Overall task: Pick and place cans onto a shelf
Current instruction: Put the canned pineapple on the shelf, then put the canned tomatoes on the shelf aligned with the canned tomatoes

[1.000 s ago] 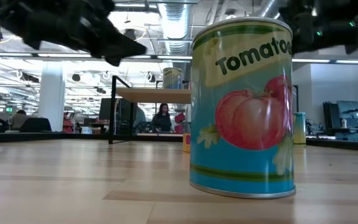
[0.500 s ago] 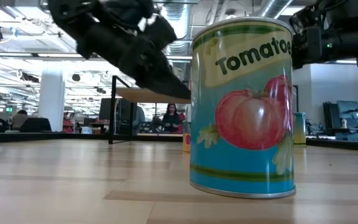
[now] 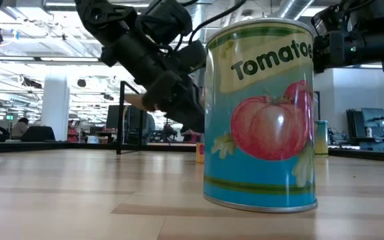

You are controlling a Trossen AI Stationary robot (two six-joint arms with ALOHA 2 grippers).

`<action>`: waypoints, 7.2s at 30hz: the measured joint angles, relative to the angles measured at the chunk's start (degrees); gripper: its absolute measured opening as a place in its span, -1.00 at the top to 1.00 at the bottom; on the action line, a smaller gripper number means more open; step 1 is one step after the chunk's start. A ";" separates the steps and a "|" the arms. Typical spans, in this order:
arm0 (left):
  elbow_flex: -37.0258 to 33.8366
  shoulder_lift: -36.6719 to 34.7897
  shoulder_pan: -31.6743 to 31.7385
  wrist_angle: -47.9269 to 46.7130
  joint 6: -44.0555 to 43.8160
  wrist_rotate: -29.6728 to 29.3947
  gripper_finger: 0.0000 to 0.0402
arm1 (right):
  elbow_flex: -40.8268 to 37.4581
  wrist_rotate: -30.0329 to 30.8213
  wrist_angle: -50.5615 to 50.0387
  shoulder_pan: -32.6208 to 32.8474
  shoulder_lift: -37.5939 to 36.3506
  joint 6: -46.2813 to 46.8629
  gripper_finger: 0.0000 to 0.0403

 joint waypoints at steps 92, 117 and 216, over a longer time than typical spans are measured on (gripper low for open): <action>15.56 -23.51 39.02 -36.46 4.00 0.35 0.86 | 0.07 0.04 1.15 -0.04 -1.49 0.04 0.96; -34.46 -39.85 7.55 30.32 -3.66 1.60 0.99 | 6.42 6.87 -4.26 11.42 -2.69 1.02 0.96; -39.62 -39.83 7.04 30.66 -2.69 1.01 0.99 | 81.63 16.48 -78.61 45.34 69.17 27.66 0.93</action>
